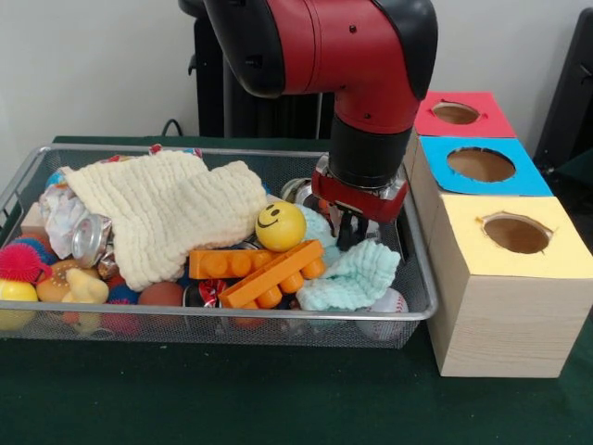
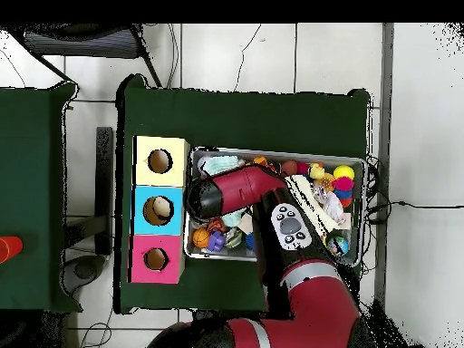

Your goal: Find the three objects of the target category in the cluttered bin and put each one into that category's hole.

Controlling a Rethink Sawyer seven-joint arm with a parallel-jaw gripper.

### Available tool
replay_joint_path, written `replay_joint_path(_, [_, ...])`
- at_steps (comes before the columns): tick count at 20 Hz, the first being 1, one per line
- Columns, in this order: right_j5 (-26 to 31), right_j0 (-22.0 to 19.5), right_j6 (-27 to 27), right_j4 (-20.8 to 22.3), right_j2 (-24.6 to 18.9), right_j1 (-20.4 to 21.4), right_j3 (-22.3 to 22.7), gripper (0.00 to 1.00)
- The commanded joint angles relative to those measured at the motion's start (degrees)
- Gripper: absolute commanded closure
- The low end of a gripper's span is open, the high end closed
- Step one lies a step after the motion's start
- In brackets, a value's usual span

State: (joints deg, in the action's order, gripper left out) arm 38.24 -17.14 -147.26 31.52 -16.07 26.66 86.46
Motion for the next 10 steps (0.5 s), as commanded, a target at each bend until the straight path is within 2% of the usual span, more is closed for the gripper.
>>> replay_joint_path(1, [10.04,-1.33,11.36,-2.28,-3.50,2.11,2.15,1.00])
replay_joint_path(6, [13.05,-2.12,12.34,-3.00,-3.70,6.08,3.58,1.00])
replay_joint_path(10, [10.63,-2.44,10.78,-2.83,-3.91,6.82,4.40,1.00])
